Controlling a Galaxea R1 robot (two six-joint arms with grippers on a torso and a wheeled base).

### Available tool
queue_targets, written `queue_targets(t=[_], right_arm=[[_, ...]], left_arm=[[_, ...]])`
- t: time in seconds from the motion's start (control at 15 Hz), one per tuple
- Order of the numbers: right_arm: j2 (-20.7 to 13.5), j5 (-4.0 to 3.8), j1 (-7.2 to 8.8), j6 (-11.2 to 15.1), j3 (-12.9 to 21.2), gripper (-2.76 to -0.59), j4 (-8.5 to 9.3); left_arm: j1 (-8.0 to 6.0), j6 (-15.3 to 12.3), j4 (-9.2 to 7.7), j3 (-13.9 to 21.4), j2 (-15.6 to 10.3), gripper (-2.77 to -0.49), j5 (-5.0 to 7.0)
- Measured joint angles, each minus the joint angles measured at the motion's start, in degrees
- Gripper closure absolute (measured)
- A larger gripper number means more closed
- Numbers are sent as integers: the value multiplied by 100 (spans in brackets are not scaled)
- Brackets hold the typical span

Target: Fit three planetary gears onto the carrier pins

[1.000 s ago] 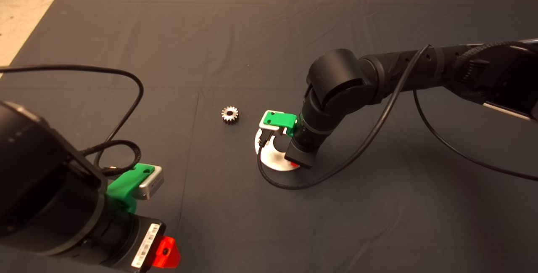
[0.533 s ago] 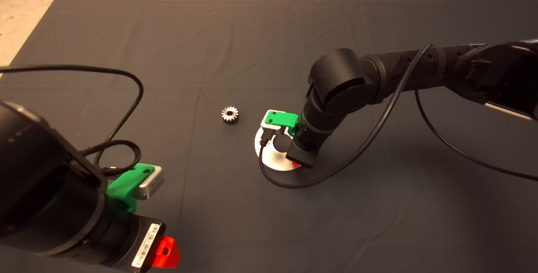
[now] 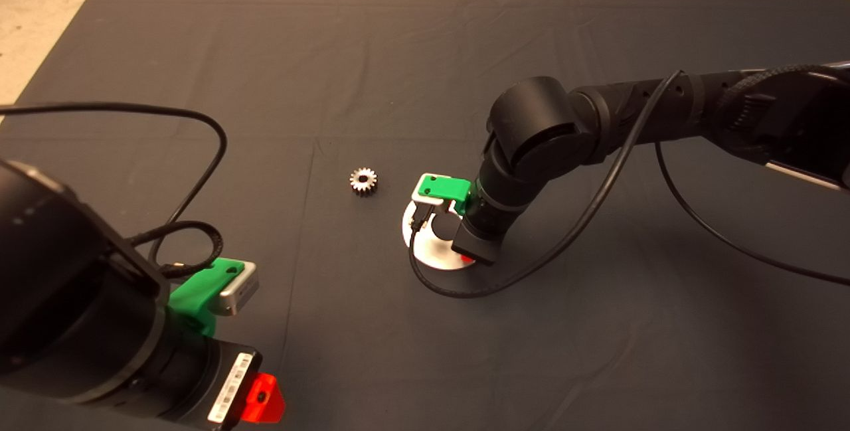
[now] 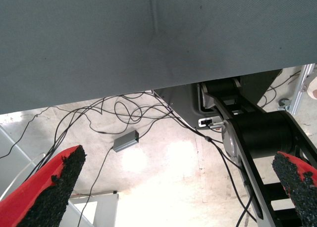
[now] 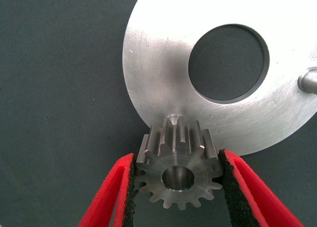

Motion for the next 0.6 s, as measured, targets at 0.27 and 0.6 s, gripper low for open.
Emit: queue_targets(t=[0.27,0.6], right_arm=[[0,0,0,0,0,-105,0],[0,0,-2,0,0,-105,2]], left_arm=[[0,0,0,0,0,-275,0],[0,0,0,0,0,-275,0]])
